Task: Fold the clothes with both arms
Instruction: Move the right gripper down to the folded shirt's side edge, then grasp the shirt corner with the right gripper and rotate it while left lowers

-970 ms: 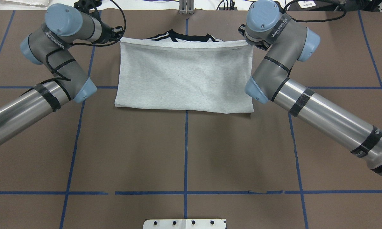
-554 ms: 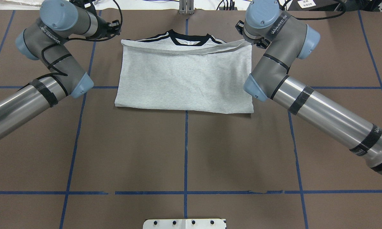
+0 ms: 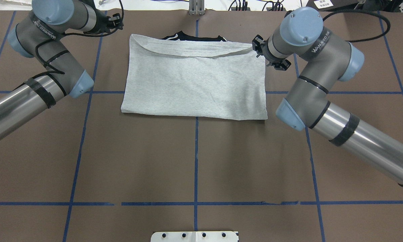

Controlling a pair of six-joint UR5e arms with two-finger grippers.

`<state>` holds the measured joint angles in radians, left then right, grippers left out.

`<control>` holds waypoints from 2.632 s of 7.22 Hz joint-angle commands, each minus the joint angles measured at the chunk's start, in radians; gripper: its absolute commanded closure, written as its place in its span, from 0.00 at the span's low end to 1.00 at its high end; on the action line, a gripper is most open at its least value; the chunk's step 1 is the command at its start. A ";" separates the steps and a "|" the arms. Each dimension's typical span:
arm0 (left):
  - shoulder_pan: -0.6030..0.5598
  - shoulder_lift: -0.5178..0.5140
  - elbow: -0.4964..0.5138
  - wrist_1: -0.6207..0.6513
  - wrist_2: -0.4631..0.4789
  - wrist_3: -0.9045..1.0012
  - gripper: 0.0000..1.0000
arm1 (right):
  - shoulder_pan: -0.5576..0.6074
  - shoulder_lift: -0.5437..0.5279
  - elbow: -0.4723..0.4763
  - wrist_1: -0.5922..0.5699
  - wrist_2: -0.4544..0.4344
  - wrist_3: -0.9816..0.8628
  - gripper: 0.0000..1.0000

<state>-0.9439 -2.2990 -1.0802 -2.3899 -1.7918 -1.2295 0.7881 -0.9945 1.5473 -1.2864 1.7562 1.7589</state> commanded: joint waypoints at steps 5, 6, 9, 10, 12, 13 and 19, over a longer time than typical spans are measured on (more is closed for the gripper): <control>0.001 0.004 -0.017 0.000 0.000 0.001 0.45 | -0.170 -0.176 0.131 0.009 -0.004 0.102 0.41; 0.001 0.004 -0.017 -0.002 0.000 0.001 0.45 | -0.174 -0.177 0.128 0.009 -0.004 0.102 0.41; -0.001 0.004 -0.017 -0.002 0.000 -0.001 0.45 | -0.182 -0.184 0.112 0.009 -0.006 0.102 0.60; 0.001 0.004 -0.018 -0.002 0.000 -0.001 0.45 | -0.182 -0.185 0.117 0.009 0.000 0.099 1.00; 0.001 0.004 -0.017 -0.002 0.000 -0.002 0.45 | -0.181 -0.187 0.140 0.009 0.009 0.099 1.00; 0.001 0.004 -0.021 -0.002 0.000 -0.004 0.45 | -0.179 -0.220 0.218 -0.002 0.040 0.099 1.00; 0.017 0.135 -0.280 0.003 -0.232 -0.120 0.45 | -0.551 -0.595 0.752 -0.126 0.256 0.291 1.00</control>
<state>-0.9285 -2.1765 -1.3327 -2.3885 -1.9671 -1.2987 0.3547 -1.5693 2.2489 -1.3989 1.9560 1.9644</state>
